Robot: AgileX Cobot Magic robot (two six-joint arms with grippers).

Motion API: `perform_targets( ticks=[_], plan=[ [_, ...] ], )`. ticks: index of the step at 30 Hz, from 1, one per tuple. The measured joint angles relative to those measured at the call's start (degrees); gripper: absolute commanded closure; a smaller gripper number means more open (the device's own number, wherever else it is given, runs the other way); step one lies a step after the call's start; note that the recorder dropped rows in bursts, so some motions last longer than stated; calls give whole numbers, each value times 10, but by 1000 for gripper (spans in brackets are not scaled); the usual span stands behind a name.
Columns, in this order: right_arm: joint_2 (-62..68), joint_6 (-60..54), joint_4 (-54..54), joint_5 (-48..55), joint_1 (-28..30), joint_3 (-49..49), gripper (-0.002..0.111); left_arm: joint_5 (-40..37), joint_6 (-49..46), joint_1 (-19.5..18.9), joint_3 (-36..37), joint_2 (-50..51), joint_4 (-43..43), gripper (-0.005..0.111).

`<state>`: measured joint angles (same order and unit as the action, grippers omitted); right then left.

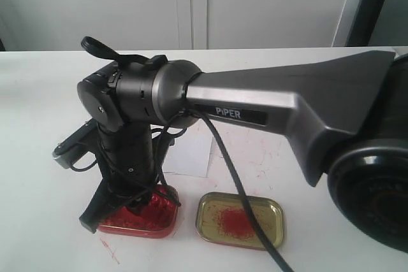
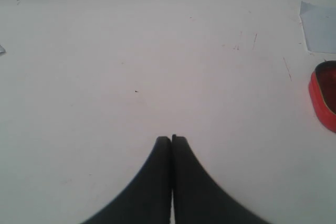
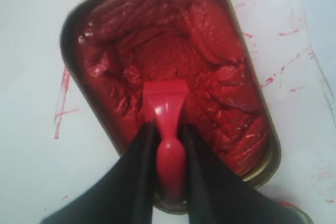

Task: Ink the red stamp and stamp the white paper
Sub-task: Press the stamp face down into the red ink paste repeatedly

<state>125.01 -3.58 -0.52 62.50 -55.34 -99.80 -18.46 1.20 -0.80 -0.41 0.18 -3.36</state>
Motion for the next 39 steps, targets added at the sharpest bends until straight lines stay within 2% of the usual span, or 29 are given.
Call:
perform_targets(
  ticks=[39],
  plan=[
    [58,0,-20,28,-5,-22,108,0,0,0,0,0,0,107]
  ],
)
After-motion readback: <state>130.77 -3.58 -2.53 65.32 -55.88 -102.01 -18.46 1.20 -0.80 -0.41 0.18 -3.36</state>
